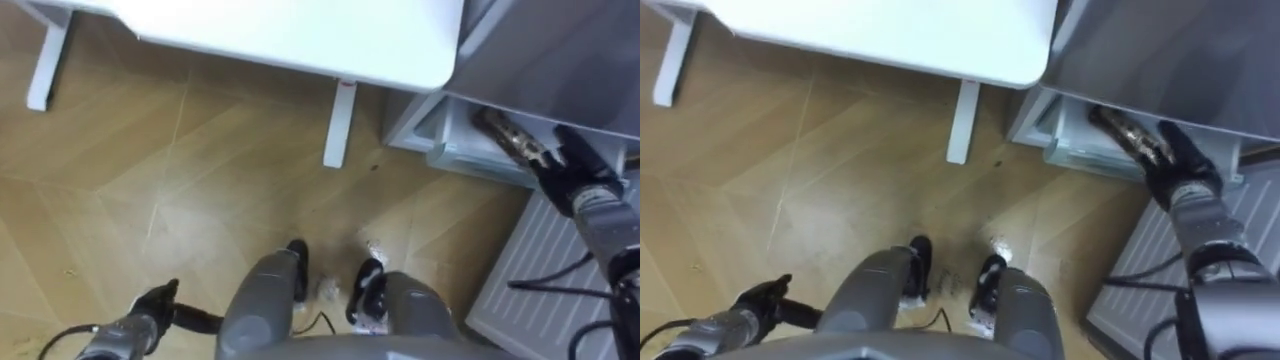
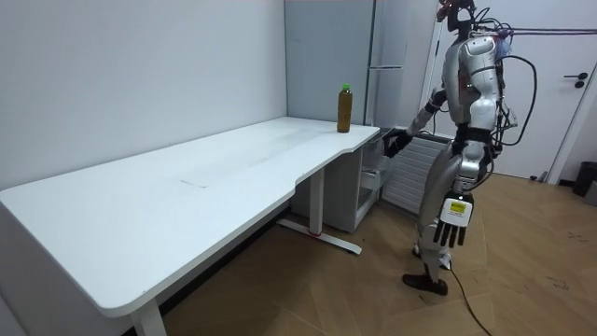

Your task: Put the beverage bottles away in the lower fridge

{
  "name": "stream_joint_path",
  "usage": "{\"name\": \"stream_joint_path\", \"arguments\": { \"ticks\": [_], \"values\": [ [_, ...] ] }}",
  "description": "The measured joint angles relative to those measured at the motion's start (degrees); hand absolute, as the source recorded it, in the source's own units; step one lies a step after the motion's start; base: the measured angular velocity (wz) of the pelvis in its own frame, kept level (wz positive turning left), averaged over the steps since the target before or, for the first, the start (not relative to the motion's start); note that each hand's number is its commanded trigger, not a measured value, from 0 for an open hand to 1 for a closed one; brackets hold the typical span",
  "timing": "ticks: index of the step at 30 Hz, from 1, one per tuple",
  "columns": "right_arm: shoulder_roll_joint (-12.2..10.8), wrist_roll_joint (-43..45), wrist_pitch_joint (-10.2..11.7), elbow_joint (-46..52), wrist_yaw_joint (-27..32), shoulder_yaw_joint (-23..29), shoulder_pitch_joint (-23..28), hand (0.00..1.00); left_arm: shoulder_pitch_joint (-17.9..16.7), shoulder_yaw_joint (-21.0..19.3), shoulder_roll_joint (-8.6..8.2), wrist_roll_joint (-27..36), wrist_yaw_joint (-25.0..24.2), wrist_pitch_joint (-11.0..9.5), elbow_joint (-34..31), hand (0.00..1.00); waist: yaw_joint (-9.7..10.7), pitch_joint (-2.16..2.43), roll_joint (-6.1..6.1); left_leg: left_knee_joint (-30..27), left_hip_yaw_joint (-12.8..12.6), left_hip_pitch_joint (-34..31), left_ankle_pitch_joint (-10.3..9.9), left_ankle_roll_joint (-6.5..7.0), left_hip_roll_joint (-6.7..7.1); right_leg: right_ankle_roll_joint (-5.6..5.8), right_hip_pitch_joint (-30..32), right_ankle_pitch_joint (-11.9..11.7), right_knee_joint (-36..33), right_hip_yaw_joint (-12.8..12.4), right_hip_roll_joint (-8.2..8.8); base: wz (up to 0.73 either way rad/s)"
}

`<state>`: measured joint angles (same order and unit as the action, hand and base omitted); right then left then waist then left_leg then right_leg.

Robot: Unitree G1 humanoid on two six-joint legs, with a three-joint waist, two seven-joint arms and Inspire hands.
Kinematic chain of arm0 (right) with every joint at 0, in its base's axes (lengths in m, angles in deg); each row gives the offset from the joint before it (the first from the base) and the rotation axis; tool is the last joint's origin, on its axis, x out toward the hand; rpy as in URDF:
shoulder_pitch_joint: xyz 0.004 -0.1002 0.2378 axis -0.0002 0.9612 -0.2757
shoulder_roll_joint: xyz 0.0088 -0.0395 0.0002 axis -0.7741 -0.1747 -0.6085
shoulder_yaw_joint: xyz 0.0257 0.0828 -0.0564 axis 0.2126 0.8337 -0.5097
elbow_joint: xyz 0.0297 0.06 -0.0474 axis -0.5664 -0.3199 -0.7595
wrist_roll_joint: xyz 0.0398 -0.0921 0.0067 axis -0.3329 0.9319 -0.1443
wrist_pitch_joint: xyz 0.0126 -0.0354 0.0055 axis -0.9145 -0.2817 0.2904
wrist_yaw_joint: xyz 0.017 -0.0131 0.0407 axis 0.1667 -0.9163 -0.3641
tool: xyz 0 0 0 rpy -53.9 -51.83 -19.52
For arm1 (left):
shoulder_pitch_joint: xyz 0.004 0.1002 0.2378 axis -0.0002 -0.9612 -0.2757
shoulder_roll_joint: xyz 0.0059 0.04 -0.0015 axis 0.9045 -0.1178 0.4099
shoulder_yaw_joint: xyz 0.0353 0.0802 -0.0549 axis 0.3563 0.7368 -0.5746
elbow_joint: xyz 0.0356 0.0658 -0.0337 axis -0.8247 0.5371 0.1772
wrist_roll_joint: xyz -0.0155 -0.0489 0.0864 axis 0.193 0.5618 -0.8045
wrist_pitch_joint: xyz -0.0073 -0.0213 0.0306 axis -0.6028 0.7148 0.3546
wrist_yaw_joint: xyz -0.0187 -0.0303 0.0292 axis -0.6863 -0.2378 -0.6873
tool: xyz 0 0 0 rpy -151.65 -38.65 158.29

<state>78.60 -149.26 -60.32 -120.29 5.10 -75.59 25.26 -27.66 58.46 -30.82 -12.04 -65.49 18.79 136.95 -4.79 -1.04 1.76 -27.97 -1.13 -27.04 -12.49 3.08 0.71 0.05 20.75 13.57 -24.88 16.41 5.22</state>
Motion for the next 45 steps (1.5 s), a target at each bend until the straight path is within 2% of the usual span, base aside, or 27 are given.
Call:
{"name": "stream_joint_path", "arguments": {
  "ticks": [2, 3, 5, 6, 9, 11, 12, 14, 18, 21, 23, 31, 33, 34, 38, 43, 45],
  "values": [
    [-1.7, 1.6, 0.2, 0.0, -2.3, 0.0, 4.9, 0.00, -1.6, -1.2, -0.15, 0.0, 0.5, -0.1, 0.1, 0.00, 0.1, 0.57, -0.24, 3.5, -0.4, 5.5, 0.0, 0.08, 0.18, 0.60, -5.5, -0.8, 3.9, -0.2, -0.48, -0.06],
    [-3.2, 3.6, 0.1, -0.1, -3.6, 0.0, 7.1, 0.00, -2.8, -2.8, -0.19, 0.0, 0.7, -0.4, 0.3, 0.00, 0.4, 1.05, -0.05, 5.1, -0.5, 8.1, 0.0, 0.07, 0.23, 0.74, -8.4, -1.2, 6.0, -0.2, -0.77, -0.04],
    [-5.3, 5.8, -0.2, -0.1, -4.9, -0.1, 11.3, 0.00, -4.5, -4.9, -0.71, 0.0, 1.9, -1.2, 0.4, 0.00, 0.3, 1.36, 0.21, 7.1, -0.6, 11.5, 0.0, -0.01, 0.25, 0.91, -12.2, -1.5, 8.6, 0.0, -1.13, 0.00],
    [-6.3, 6.5, -0.1, -0.2, -5.7, -0.2, 14.0, 0.00, -5.1, -5.9, -1.49, -0.2, 3.0, -1.3, 0.1, 0.00, 0.6, 1.44, 0.20, 8.0, -0.6, 13.4, -0.1, -0.09, 0.28, 1.00, -13.9, -1.7, 9.8, 0.1, -1.21, 0.00],
    [-9.3, 11.9, -0.2, -2.6, -6.6, -0.2, 17.7, 0.00, -6.6, -7.0, -3.09, -0.3, 4.9, -1.9, 0.1, 0.00, 1.1, 1.29, 0.38, 10.0, -0.6, 16.9, -0.1, -0.39, 0.32, 1.01, -17.1, -1.8, 11.2, 0.1, -1.39, -0.03],
    [-10.1, 16.3, -0.6, -4.6, -6.9, -0.5, 18.4, 0.00, -7.2, -7.9, -4.42, -0.4, 6.1, -1.9, 0.1, 0.00, 1.6, 1.05, 0.13, 10.8, -1.0, 18.4, -0.2, -0.48, 0.29, 1.01, -18.1, -1.8, 11.5, -0.2, -1.51, -0.11],
    [-10.4, 19.5, -0.9, -6.3, -6.9, -0.7, 18.4, 0.00, -7.2, -8.8, -5.42, -0.6, 6.8, -1.8, 0.1, 0.00, 1.5, 0.71, 0.04, 11.4, -1.4, 19.5, -0.2, -0.52, 0.35, 1.01, -19.0, -1.8, 11.9, -0.6, -1.59, -0.16],
    [-11.3, 24.8, -1.3, -8.0, -6.4, -0.8, 19.3, 0.00, -7.2, -10.5, -6.77, -0.6, 7.9, -1.9, 0.1, 0.00, 1.6, 0.52, 0.01, 12.6, -1.6, 21.1, -0.1, -0.63, 0.33, 0.97, -20.5, -2.0, 13.0, -0.7, -1.72, -0.10],
    [-13.2, 35.6, -1.3, -9.1, -4.0, -1.3, 20.5, 0.00, -7.1, -11.0, -7.95, -0.1, 10.1, -1.9, -0.3, 0.00, 2.6, 0.32, -0.14, 13.1, -1.5, 23.0, -0.3, -0.90, 0.45, 0.87, -22.8, -2.1, 14.3, -0.6, -2.10, 0.00],
    [-13.2, 42.9, -1.3, -9.3, -3.0, -0.6, 20.5, 0.00, -7.5, -13.1, -9.16, 0.1, 10.9, -1.8, -0.2, 0.00, 2.9, 0.29, -0.65, 13.6, -1.9, 24.6, -0.3, -0.96, 0.48, 0.93, -23.9, -2.1, 14.5, -1.6, -2.26, -0.12],
    [-13.2, 46.1, -1.2, -8.7, -1.7, -0.6, 20.1, 0.00, -7.5, -13.4, -9.22, 0.1, 12.3, -1.6, -0.8, 0.00, 3.0, 0.60, -0.79, 13.7, -2.0, 24.9, -0.4, -1.01, 0.38, 0.90, -24.0, -2.2, 14.7, -2.2, -2.38, -0.12],
    [-13.1, 51.1, -1.8, -8.7, 0.3, 0.5, 19.6, 0.00, -5.6, -21.2, -9.03, 3.8, 18.2, -1.2, -3.2, 0.00, 2.9, 0.72, -1.41, 15.0, -2.0, 28.3, -0.3, -1.10, 0.32, 0.89, -27.1, -2.6, 15.3, -2.7, -2.55, -0.02],
    [-13.1, 53.3, -1.7, -8.5, 0.2, 1.8, 19.7, 0.00, -5.7, -24.9, -9.11, 3.8, 20.1, -1.3, -4.4, 0.00, 2.9, 0.74, -1.51, 15.0, -2.0, 28.9, -0.3, -1.10, 0.27, 0.88, -27.6, -2.6, 15.3, -2.8, -2.58, -0.02],
    [-13.1, 53.7, -1.7, -8.5, 0.2, 2.0, 19.6, 0.00, -5.7, -25.5, -9.11, 3.9, 20.9, -1.3, -5.1, 0.00, 2.9, 0.73, -1.52, 15.0, -2.0, 29.0, -0.3, -1.10, 0.27, 0.88, -27.6, -2.6, 15.3, -2.8, -2.57, 0.00],
    [-13.0, 56.4, -1.2, -8.1, 0.2, 2.8, 19.3, 0.00, -6.5, -26.8, -9.12, 4.7, 27.4, -2.6, -12.2, 0.00, 2.8, 0.79, -1.48, 14.9, -2.0, 29.3, -0.3, -1.10, 0.29, 0.88, -27.6, -2.6, 15.2, -2.4, -2.48, 0.00],
    [-13.0, 57.9, -1.2, -6.9, 0.3, 2.7, 19.5, 0.00, -7.4, -26.8, -9.14, 5.1, 34.2, -3.4, -21.5, 0.00, 2.8, 1.01, -1.52, 15.2, -2.8, 29.7, -0.3, -1.13, 0.13, 0.87, -28.0, -2.6, 15.1, -3.7, -2.69, -0.09],
    [-13.0, 57.9, -0.9, -6.9, 0.3, 2.7, 19.7, 0.00, -7.3, -26.6, -9.13, 5.0, 37.5, -4.7, -25.1, 0.00, 2.9, 1.06, -1.55, 15.4, -3.0, 30.2, -0.3, -1.16, 0.15, 0.87, -28.2, -2.6, 15.2, -3.8, -2.69, -0.02]
  ]
}}
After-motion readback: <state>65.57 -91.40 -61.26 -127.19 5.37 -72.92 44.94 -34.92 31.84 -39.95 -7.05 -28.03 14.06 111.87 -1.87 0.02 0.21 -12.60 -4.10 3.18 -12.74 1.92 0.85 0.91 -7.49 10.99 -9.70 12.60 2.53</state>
